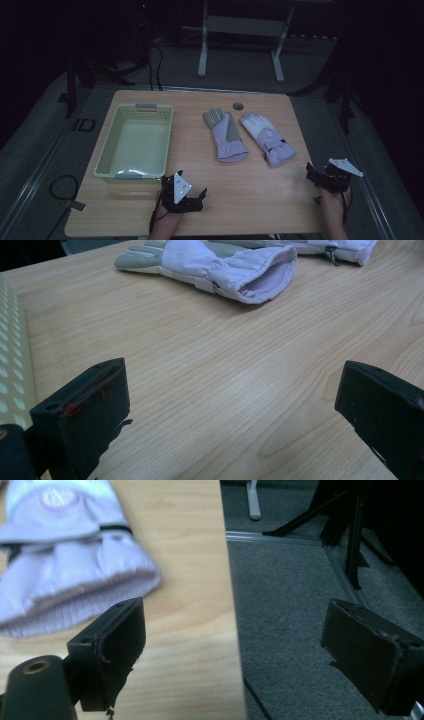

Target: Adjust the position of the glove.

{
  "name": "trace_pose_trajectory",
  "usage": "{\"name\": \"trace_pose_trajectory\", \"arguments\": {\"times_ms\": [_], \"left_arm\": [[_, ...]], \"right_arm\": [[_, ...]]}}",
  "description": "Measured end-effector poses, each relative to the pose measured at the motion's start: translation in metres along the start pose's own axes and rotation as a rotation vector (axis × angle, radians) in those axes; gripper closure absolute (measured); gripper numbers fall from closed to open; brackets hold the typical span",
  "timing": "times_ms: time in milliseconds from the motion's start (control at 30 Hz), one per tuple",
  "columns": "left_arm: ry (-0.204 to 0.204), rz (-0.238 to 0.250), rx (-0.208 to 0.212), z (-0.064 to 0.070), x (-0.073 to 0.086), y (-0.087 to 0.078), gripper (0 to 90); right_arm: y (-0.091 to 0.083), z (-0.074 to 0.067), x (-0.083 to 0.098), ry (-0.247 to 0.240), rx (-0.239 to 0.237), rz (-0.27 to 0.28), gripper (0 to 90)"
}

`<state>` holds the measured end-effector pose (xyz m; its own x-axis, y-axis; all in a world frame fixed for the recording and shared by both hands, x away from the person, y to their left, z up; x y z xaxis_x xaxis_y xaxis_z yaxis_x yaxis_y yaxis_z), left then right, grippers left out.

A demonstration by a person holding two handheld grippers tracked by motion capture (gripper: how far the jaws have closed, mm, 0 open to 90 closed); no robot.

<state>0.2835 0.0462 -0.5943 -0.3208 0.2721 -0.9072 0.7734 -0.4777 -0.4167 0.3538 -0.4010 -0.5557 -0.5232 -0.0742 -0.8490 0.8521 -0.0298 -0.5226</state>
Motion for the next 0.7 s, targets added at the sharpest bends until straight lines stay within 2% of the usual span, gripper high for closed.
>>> {"name": "trace_pose_trajectory", "arguments": {"times_ms": [133,167,200,233,367,467,600,667,700], "left_arm": [[-0.003,0.005,0.002,0.000,0.000,0.000,1.1],[-0.003,0.005,0.002,0.000,0.000,0.000,1.1],[-0.005,0.005,0.004,0.000,0.000,0.000,1.1],[-0.006,0.004,0.004,0.000,0.000,0.000,1.1],[0.002,0.001,0.002,0.000,0.000,0.000,1.1],[0.002,0.001,0.003,0.000,0.000,0.000,1.1],[-0.009,0.004,0.006,-0.001,0.000,0.000,1.1],[-0.010,0.004,0.007,-0.001,0.000,0.000,1.1],[-0.003,0.005,0.002,-0.001,0.000,-0.001,1.1]], "right_arm": [[-0.015,0.000,-0.025,-0.038,-0.016,0.002,11.3],[-0.015,0.000,-0.025,-0.038,-0.016,0.002,11.3],[-0.020,-0.002,-0.037,-0.002,-0.109,-0.025,13.6],[-0.022,-0.003,-0.043,0.007,-0.128,-0.019,14.1],[-0.028,-0.007,-0.066,-0.033,-0.110,0.008,13.2],[-0.030,-0.013,-0.082,-0.019,-0.147,0.013,11.2],[-0.033,-0.025,-0.099,-0.058,-0.177,0.028,11.2],[-0.033,-0.029,-0.103,-0.061,-0.182,0.034,11.2],[-0.034,-0.036,-0.110,-0.068,-0.205,0.039,11.2]]}}
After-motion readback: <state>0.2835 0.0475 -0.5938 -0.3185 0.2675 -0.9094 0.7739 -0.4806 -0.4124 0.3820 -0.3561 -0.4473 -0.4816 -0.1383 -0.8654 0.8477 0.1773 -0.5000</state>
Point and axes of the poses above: each handheld gripper's, and its own axes: y roughly forward along the jaws, x roughly out of its underside, z roughly to its right, the point moved 6 cm from there along y, roughly forward along the jaws, and after that the axes turned 1 degree about z, right-handed, at the moved point
